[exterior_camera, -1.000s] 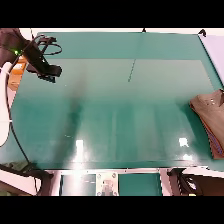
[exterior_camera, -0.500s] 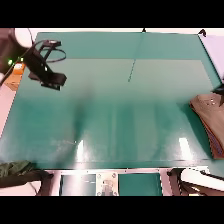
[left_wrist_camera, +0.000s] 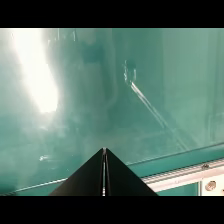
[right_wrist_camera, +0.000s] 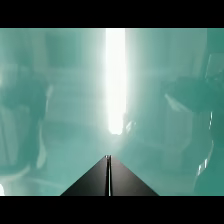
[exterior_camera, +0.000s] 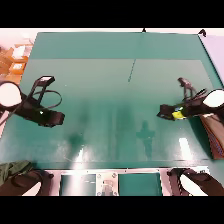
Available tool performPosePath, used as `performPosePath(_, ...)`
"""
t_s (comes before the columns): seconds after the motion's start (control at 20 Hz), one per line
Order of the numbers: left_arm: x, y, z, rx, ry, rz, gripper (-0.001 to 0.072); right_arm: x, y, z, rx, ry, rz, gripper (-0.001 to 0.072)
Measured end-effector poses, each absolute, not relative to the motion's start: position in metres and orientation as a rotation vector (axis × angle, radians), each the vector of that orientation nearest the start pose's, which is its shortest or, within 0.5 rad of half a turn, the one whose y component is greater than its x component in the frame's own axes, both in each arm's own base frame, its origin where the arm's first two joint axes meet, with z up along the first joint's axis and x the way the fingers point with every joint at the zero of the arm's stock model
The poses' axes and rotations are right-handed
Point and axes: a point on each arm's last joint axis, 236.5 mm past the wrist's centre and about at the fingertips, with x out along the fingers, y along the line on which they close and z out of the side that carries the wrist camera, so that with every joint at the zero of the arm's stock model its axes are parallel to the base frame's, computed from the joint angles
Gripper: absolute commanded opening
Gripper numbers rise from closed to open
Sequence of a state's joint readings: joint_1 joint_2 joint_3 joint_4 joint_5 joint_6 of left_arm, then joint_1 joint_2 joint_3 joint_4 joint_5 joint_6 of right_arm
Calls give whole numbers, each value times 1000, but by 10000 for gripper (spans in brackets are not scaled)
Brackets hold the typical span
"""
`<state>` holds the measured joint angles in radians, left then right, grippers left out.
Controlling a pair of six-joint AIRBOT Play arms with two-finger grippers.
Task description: Fold the shirts.
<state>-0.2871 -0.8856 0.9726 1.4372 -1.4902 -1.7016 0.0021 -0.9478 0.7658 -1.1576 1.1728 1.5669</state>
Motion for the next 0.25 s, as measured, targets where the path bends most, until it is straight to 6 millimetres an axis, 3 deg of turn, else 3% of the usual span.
performPosePath(0.25, 228, -102, 49, -39, 1401, -238, 27, 257, 116, -14, 340, 1358, 295, 18)
